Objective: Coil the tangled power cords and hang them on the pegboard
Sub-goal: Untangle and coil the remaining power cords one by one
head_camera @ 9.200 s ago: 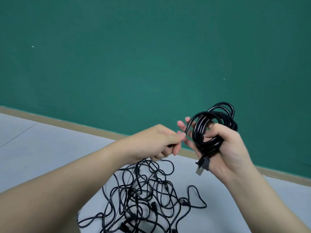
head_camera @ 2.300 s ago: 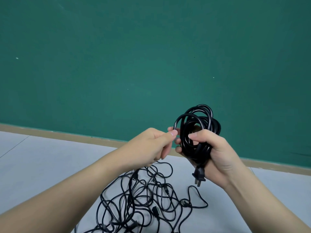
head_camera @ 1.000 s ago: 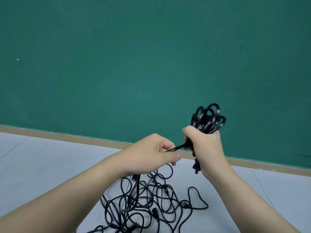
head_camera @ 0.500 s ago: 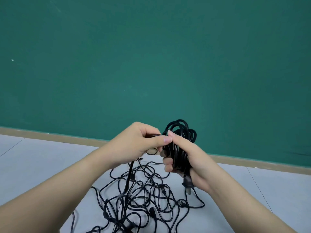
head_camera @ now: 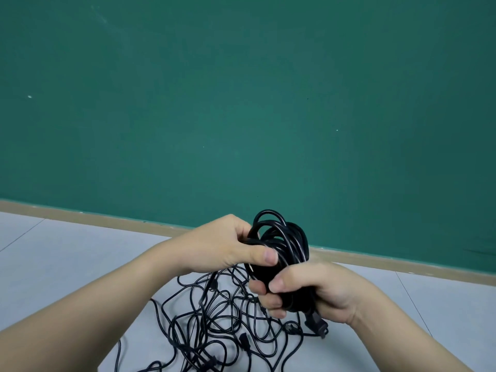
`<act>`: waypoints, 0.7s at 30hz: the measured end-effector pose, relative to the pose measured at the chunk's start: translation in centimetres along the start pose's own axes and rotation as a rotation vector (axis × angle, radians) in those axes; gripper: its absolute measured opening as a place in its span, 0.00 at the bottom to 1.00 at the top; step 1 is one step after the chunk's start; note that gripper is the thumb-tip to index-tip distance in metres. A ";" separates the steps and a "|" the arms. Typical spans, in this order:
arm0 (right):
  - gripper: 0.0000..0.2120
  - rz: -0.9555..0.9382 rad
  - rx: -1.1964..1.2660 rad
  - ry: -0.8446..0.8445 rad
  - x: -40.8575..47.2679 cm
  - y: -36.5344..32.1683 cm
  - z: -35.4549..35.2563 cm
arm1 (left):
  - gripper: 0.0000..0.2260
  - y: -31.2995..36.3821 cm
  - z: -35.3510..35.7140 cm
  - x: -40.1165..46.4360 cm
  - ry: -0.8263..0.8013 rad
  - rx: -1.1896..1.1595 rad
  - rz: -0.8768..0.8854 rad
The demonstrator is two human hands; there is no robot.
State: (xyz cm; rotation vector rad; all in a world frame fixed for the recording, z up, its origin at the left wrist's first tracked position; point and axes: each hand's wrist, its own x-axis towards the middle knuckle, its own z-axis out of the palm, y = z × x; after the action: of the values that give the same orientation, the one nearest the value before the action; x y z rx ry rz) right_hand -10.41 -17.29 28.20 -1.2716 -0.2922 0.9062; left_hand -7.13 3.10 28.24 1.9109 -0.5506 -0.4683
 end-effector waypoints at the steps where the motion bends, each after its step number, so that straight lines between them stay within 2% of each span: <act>1: 0.25 0.005 0.017 -0.014 -0.1 0.0 0.1 | 0.28 0.0 0.0 -0.1 -0.009 -0.015 0.022; 4: 0.23 0.022 0.045 -0.060 -0.3 0.1 0.1 | 0.24 0.4 0.9 -0.1 0.037 -0.034 0.112; 7: 0.19 0.014 0.020 -0.127 -0.6 0.0 0.0 | 0.25 0.8 1.7 -0.2 0.143 -0.010 0.225; 11: 0.19 0.054 0.058 -0.150 -0.9 -0.1 0.1 | 0.31 1.5 2.5 -0.2 0.154 -0.018 0.270; 13: 0.18 0.059 0.094 -0.109 -0.6 0.5 0.4 | 0.29 1.4 3.0 0.1 0.151 0.009 0.239; 16: 0.17 0.032 0.168 -0.019 -0.2 1.5 1.1 | 0.21 1.2 3.3 0.6 0.203 0.067 0.207; 21: 0.19 -0.047 0.200 0.156 -0.4 1.1 1.7 | 0.18 1.7 3.1 1.2 0.239 0.042 0.228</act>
State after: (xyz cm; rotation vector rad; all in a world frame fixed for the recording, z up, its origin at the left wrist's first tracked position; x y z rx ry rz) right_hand -12.23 -16.40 27.84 -1.1383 -0.1045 0.7713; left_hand -8.14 -0.49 28.55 1.8830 -0.6142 -0.0797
